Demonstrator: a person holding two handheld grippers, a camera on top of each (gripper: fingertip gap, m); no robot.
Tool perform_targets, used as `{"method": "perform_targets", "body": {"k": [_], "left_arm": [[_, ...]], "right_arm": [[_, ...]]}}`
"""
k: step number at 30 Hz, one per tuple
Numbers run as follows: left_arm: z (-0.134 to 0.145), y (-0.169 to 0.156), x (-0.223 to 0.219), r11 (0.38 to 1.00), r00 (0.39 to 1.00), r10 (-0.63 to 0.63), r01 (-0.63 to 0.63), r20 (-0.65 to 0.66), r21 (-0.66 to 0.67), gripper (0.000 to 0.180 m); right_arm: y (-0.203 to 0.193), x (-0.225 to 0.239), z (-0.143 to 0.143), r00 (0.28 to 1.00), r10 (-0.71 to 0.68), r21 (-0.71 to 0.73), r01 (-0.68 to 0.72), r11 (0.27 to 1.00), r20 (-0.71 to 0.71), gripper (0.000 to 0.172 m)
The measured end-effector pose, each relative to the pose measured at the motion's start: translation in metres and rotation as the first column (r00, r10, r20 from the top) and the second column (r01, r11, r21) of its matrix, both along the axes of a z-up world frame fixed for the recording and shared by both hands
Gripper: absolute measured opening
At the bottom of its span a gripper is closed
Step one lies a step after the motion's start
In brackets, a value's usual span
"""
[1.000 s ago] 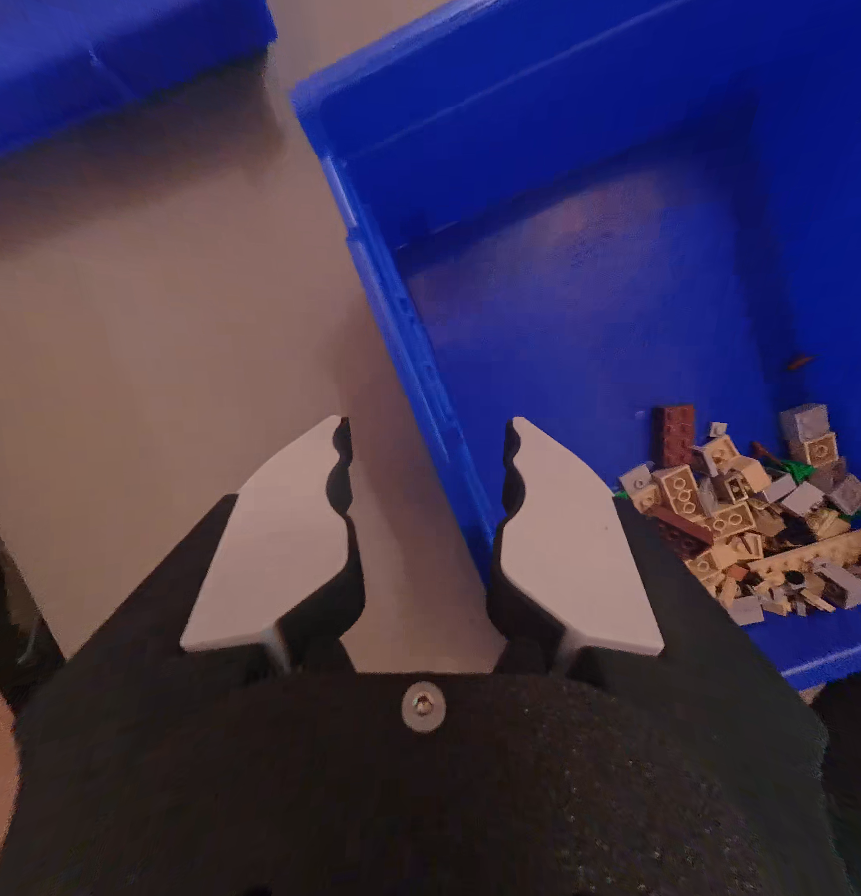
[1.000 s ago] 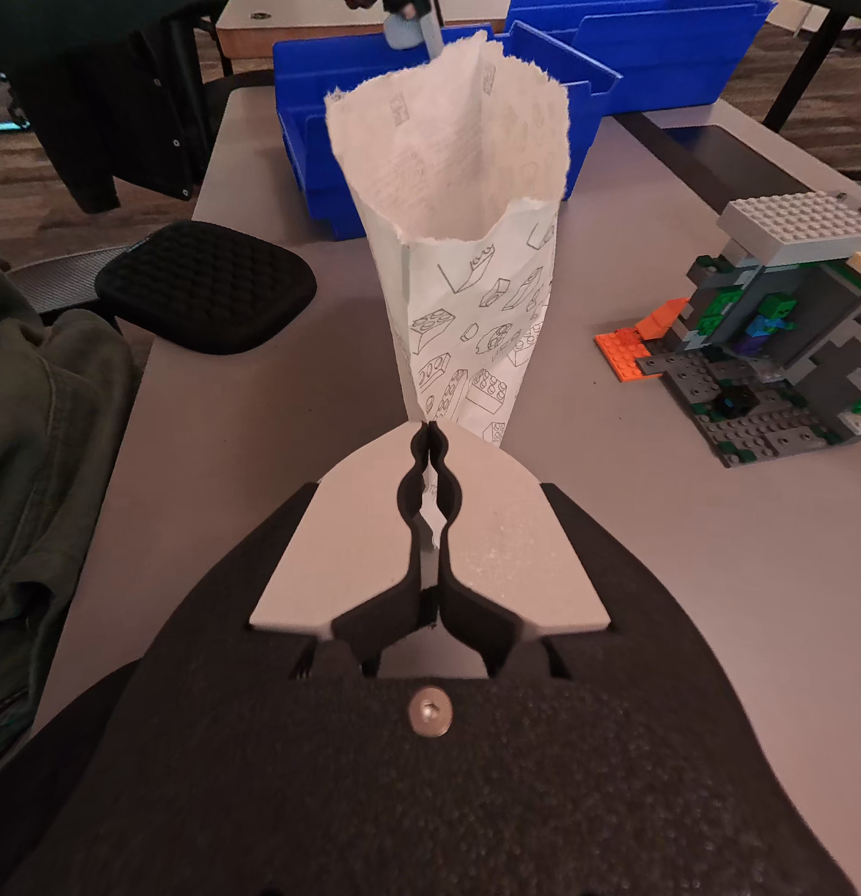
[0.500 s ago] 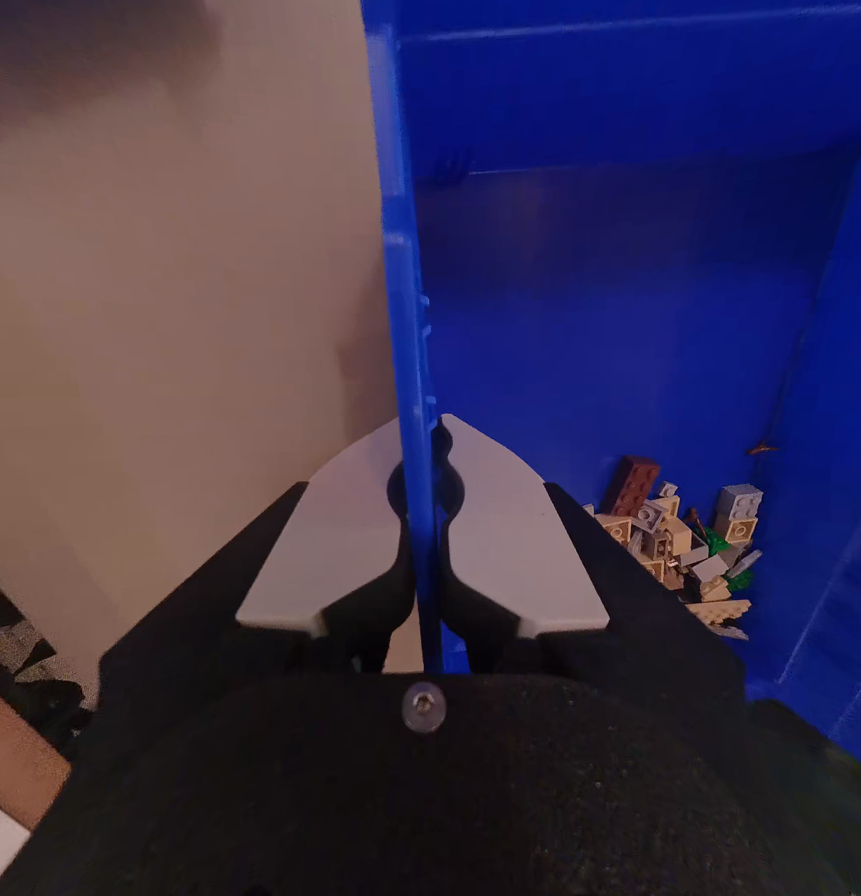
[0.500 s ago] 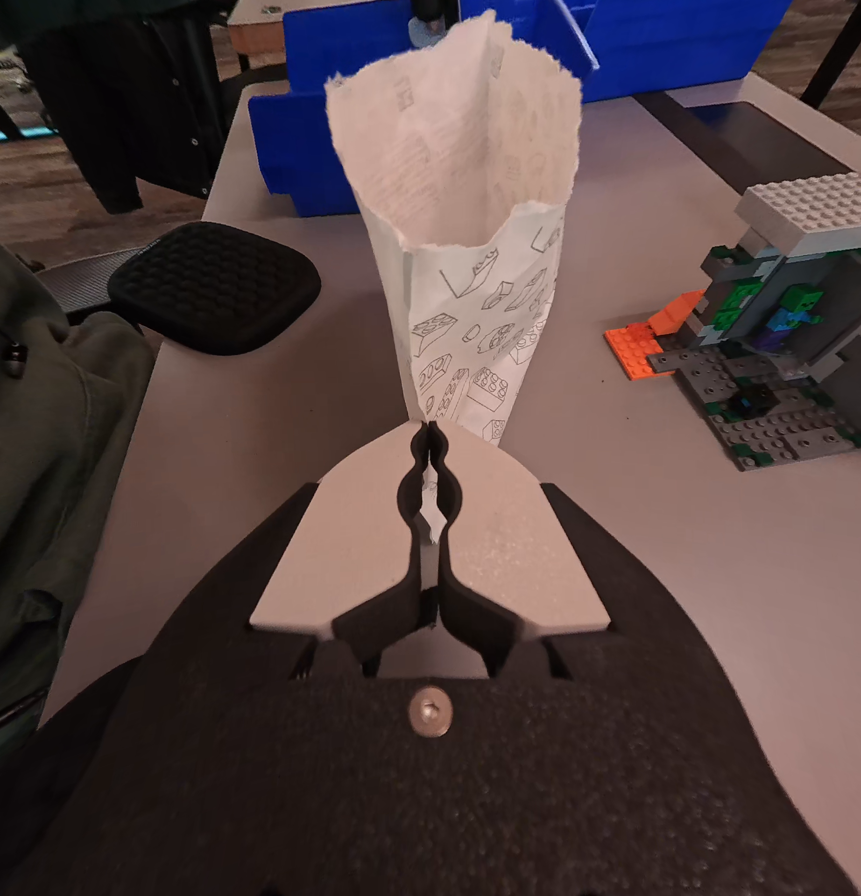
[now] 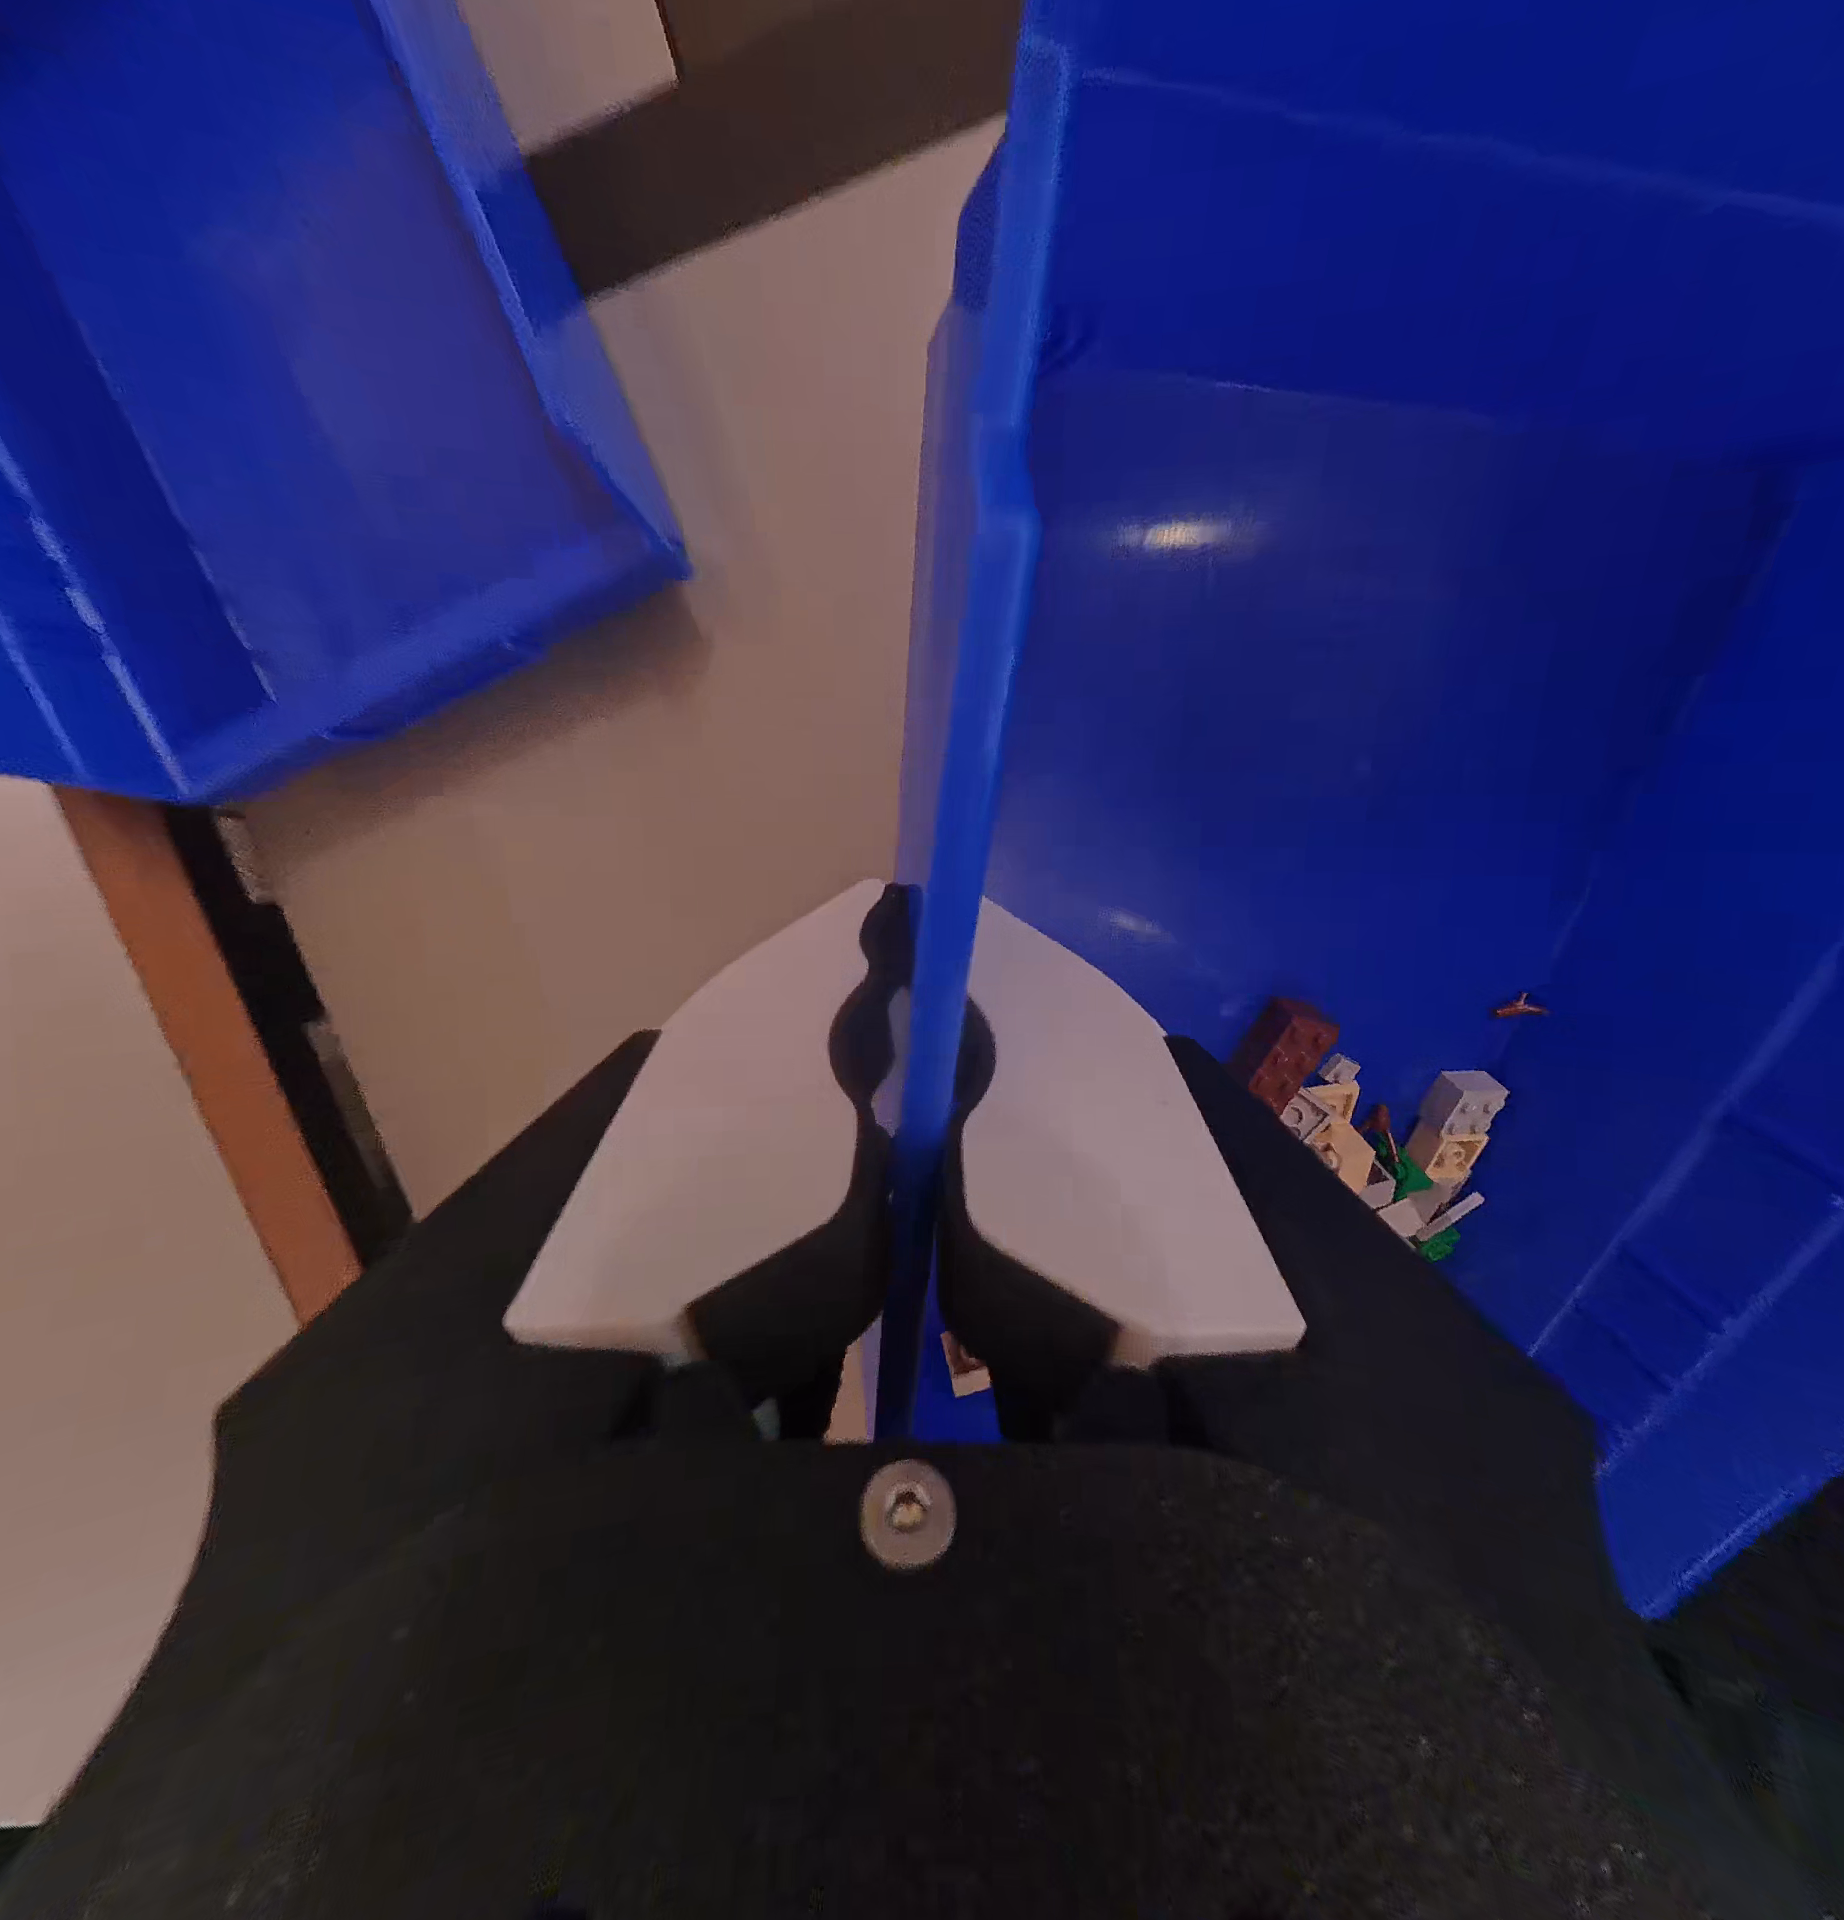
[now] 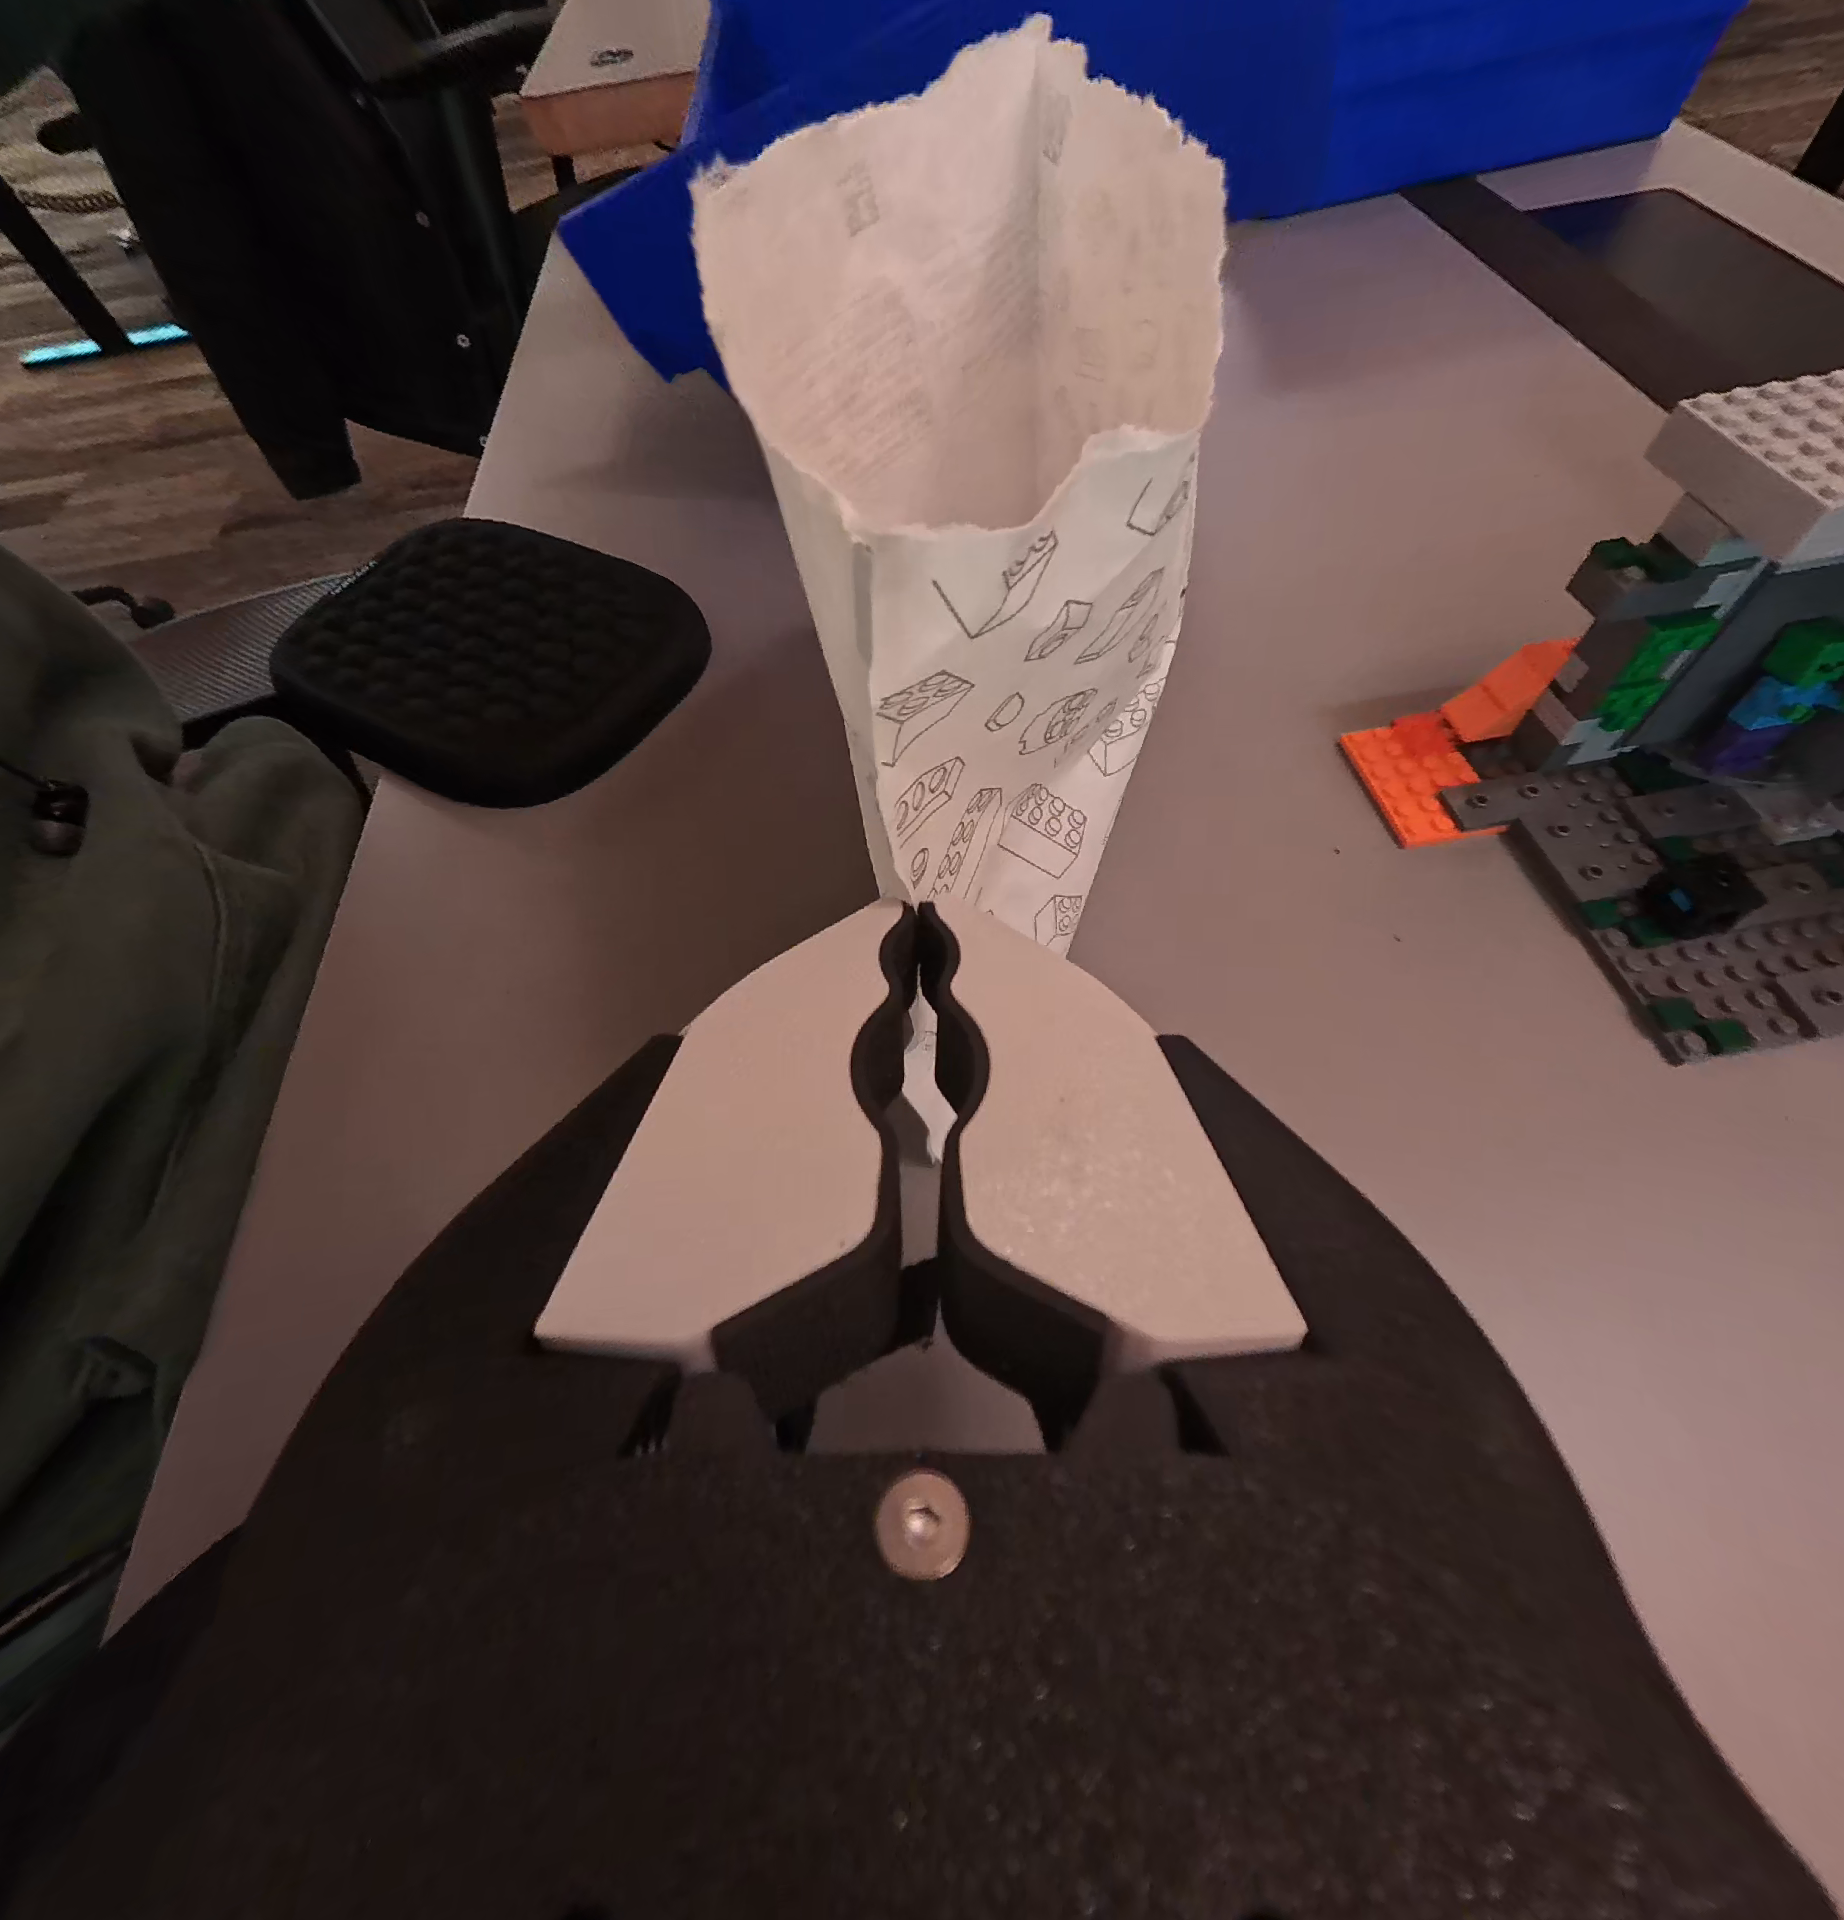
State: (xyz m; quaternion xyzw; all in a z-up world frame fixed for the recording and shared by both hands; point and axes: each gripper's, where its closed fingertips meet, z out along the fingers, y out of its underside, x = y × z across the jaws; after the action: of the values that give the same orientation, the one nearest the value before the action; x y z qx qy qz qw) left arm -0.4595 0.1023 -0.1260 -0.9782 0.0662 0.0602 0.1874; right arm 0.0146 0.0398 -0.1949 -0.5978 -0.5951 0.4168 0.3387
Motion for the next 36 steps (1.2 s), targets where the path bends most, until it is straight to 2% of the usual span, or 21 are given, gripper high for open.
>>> {"method": "perform_targets", "body": {"k": [1, 11, 28, 36], "left_arm": [[0.01, 0.005, 0.004, 1.0, 1.0, -0.01, 0.011, -0.015, 0.02, 0.006], [0.1, 0.052, 0.069, 0.966, 0.986, -0.119, 0.142, -0.115, 0.214, 0.006], [0.198, 0.102, 0.177, 0.892, 0.96, -0.234, 0.274, -0.153, 0.358, 0.006], [0.223, 0.12, 0.214, 0.858, 0.959, -0.243, 0.282, -0.146, 0.43, 0.006]], "right_arm": [[0.0, -0.001, 0.0, 1.0, 0.001, 0.001, -0.001, 1.0, -0.001, 0.0], [-0.004, -0.016, 0.0, 1.0, -0.009, -0.01, 0.009, 1.0, 0.01, 0.0], [-0.02, -0.042, 0.002, 1.0, 0.022, -0.06, -0.021, 0.998, 0.02, 0.0], [-0.015, -0.052, 0.004, 1.0, -0.001, -0.12, 0.002, 0.993, 0.01, 0.0]]}}
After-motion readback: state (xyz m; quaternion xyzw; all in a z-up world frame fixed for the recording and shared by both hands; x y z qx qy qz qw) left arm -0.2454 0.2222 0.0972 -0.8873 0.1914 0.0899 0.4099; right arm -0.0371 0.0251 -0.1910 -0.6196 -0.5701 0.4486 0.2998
